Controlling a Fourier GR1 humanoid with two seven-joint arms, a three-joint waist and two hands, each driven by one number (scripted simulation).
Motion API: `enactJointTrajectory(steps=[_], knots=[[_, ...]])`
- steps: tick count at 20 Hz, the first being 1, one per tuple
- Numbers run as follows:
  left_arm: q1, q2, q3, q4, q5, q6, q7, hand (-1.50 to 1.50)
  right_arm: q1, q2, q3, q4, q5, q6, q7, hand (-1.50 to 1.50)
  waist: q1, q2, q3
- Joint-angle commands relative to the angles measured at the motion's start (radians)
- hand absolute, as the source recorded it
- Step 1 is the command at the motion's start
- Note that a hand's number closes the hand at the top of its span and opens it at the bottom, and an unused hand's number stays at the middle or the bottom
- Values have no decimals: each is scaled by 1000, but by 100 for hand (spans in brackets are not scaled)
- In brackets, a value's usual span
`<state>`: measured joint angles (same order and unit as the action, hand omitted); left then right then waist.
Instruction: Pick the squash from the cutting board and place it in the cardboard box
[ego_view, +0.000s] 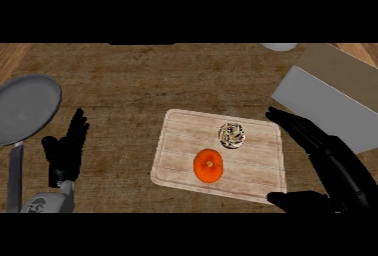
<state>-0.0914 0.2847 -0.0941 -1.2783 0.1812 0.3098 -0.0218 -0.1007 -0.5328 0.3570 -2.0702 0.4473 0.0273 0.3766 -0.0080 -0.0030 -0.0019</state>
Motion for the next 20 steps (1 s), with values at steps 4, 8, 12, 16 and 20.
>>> enactJointTrajectory(steps=[4,8,12,16,20], knots=[[-26,-20,3,40,-14,-22,-23,0,-153,19,104,-136,-9,263,383,-150,9,2,0],[6,-12,3,-12,-31,-25,-3,0,-230,131,168,1,40,308,443,-150,15,3,1],[-78,-30,44,95,-22,-31,-23,0,-306,246,269,-15,63,394,653,-150,8,3,0],[22,-31,12,-49,-36,-18,27,0,-333,278,250,91,63,447,701,-150,20,1,1],[-71,-57,22,39,-66,-2,50,0,-288,347,296,91,119,427,707,-150,6,3,1]])
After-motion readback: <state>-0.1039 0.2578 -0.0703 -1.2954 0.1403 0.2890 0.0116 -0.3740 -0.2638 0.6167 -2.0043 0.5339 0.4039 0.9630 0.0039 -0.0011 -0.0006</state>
